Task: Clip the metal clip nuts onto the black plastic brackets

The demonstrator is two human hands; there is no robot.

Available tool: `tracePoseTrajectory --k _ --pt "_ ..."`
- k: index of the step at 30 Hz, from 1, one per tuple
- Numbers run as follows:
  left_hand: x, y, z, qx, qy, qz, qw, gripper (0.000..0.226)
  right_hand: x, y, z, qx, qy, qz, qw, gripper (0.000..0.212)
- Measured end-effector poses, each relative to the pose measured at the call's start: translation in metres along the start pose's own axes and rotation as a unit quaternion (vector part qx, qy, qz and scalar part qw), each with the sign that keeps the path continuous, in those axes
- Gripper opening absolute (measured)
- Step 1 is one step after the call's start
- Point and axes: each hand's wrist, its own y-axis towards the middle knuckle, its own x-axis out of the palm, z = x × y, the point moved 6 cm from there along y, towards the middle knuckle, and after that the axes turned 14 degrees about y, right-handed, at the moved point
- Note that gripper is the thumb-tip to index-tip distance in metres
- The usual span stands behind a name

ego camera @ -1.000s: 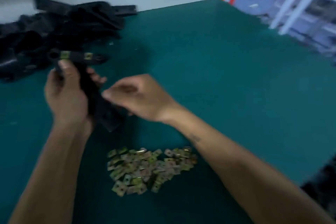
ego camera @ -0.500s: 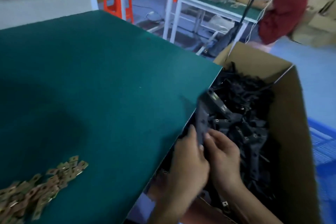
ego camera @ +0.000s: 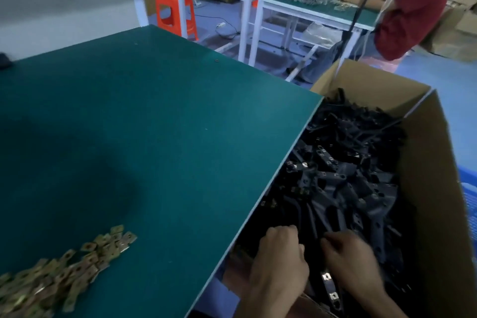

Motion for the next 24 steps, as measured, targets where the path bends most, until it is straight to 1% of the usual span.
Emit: tracePoseTrajectory --k 1,2,3,4,5,6,7,8,9,10,11,13,15,16,18,20,22,24 --pt "-0.02 -0.018 -0.026 0.038 -0.077 -0.019 0.996 0.037 -0.006 -0.004 -0.014 -0.036 -0.026 0.015 0.999 0.021" --pt "-0.019 -0.044 -0.028 0.069 -0.12 -0.015 0.99 0.04 -0.01 -0.006 -0.03 -0.086 -0.025 0.038 0.995 0.013" --pt "-0.052 -0.053 -0.035 0.036 -0.157 -0.001 0.987 0.041 -0.012 -0.009 -0.048 -0.147 -0.008 0.061 0.987 0.011" --pt "-0.086 -0.063 -0.053 0.045 -0.176 0.031 0.983 0.039 -0.011 -0.012 -0.068 -0.21 0.01 0.085 0.974 0.011" --pt "-0.117 -0.079 -0.068 0.051 -0.198 0.083 0.975 0.035 -0.009 -0.017 -0.092 -0.265 0.031 0.103 0.958 0.01" --pt "-0.147 -0.092 -0.088 0.048 -0.207 0.162 0.964 0.031 -0.006 -0.023 -0.118 -0.31 0.059 0.11 0.943 0.012" --pt "-0.178 -0.103 -0.118 0.019 -0.232 0.248 0.941 0.026 0.0 -0.029 -0.146 -0.343 0.099 0.099 0.929 0.017" --pt "-0.207 -0.116 -0.156 -0.02 -0.24 0.33 0.913 0.02 0.007 -0.035 -0.175 -0.372 0.142 0.077 0.914 0.022" --pt "-0.231 -0.131 -0.194 -0.059 -0.234 0.397 0.886 0.016 0.018 -0.041 -0.204 -0.4 0.176 0.048 0.898 0.024" --pt "-0.251 -0.146 -0.23 -0.104 -0.224 0.447 0.86 0.02 0.033 -0.047 -0.234 -0.425 0.201 0.013 0.882 0.022" --pt "-0.262 -0.161 -0.265 -0.146 -0.214 0.479 0.839 0.026 0.053 -0.052 -0.263 -0.444 0.222 -0.032 0.868 0.019" --pt "-0.266 -0.186 -0.32 -0.213 -0.222 0.505 0.806 0.031 0.107 -0.057 -0.32 -0.446 0.258 -0.162 0.841 0.016" --pt "-0.26 -0.201 -0.352 -0.238 -0.246 0.53 0.776 0.031 0.177 -0.06 -0.377 -0.433 0.243 -0.283 0.821 0.013" --pt "-0.259 -0.203 -0.362 -0.237 -0.248 0.544 0.766 0.028 0.212 -0.062 -0.406 -0.441 0.227 -0.314 0.81 0.013" --pt "-0.262 -0.202 -0.37 -0.233 -0.238 0.564 0.756 0.023 0.276 -0.065 -0.461 -0.465 0.206 -0.331 0.795 0.013" --pt "-0.268 -0.195 -0.37 -0.227 -0.234 0.572 0.753 0.024 0.327 -0.063 -0.511 -0.485 0.189 -0.309 0.796 0.016" --pt "-0.269 -0.193 -0.373 -0.218 -0.263 0.577 0.742 0.031 0.365 -0.069 -0.557 -0.519 0.178 -0.279 0.788 0.016" --pt "-0.269 -0.194 -0.374 -0.205 -0.305 0.579 0.728 0.044 0.389 -0.089 -0.599 -0.548 0.196 -0.282 0.763 0.015"
